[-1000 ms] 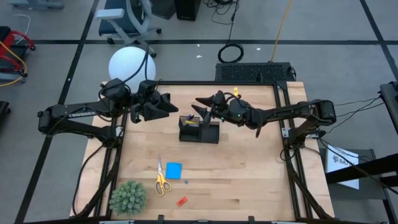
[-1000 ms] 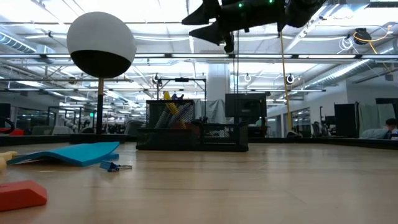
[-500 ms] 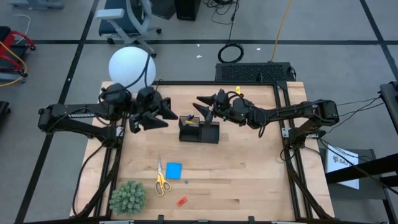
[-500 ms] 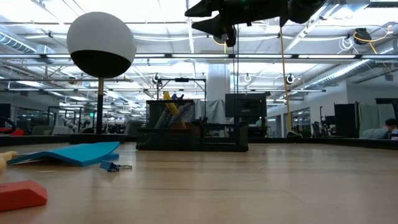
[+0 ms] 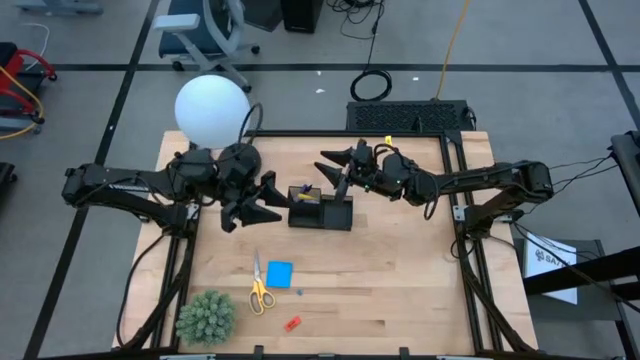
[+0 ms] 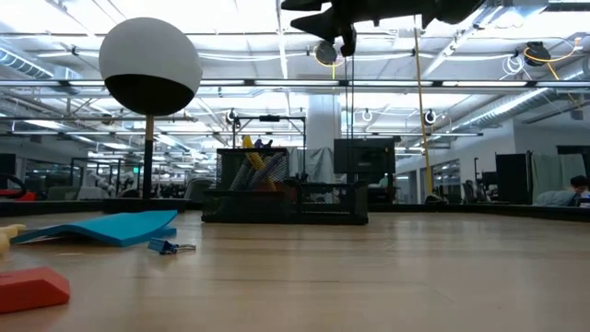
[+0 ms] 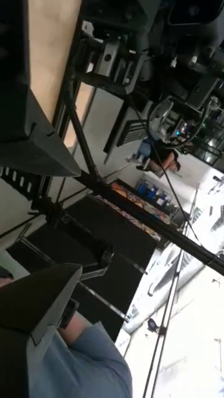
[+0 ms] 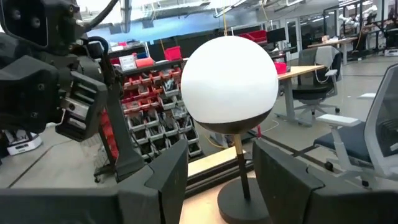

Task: Pick and place office supplies into organizer
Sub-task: Put the yellow scissors into the black desk organizer

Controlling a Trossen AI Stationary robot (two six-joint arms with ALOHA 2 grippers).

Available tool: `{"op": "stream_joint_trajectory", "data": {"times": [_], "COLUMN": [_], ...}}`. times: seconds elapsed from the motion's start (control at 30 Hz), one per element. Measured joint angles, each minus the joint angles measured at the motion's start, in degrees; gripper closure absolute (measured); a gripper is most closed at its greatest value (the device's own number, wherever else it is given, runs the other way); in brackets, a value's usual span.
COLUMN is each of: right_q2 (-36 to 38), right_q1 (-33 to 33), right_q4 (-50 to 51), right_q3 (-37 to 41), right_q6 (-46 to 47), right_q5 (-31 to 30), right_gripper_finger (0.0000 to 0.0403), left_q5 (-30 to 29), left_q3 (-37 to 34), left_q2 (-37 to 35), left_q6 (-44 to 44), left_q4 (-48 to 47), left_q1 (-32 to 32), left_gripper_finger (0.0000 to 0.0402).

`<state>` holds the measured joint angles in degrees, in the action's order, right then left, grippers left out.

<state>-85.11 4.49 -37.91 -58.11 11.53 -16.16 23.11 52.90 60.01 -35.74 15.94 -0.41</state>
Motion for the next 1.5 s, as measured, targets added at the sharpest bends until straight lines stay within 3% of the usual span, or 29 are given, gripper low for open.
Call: {"op": "stream_joint_trajectory", "data": {"times": [0.37,0.7,1.0,1.33,1.5], "right_q2": [2.69,2.80,2.79,2.79,2.79], "right_q1": [0.00,-0.13,-0.15,-0.15,-0.15], "right_q4": [5.43,11.82,15.68,16.54,16.68], "right_q3": [0.00,0.00,0.00,0.00,0.00], "right_q6": [0.07,6.45,10.14,10.12,10.12], "right_q5": [0.02,0.02,0.02,0.02,0.02], "right_gripper_finger": [0.0234,0.0236,0.0236,0.0236,0.0236], "left_q5": [-3.75,-6.26,-11.94,-15.02,-17.16], "left_q3": [0.00,0.02,0.02,0.44,5.75], "left_q2": [-0.02,-0.02,0.06,6.28,11.95], "left_q6": [0.16,-1.96,-3.79,-5.05,-0.31], "left_q4": [-10.33,-19.76,-26.02,-29.02,-40.33], "left_q1": [-8.10,-15.60,-23.13,-29.41,-31.54], "left_gripper_finger": [0.0156,0.0156,0.0156,0.0156,0.0156]}}
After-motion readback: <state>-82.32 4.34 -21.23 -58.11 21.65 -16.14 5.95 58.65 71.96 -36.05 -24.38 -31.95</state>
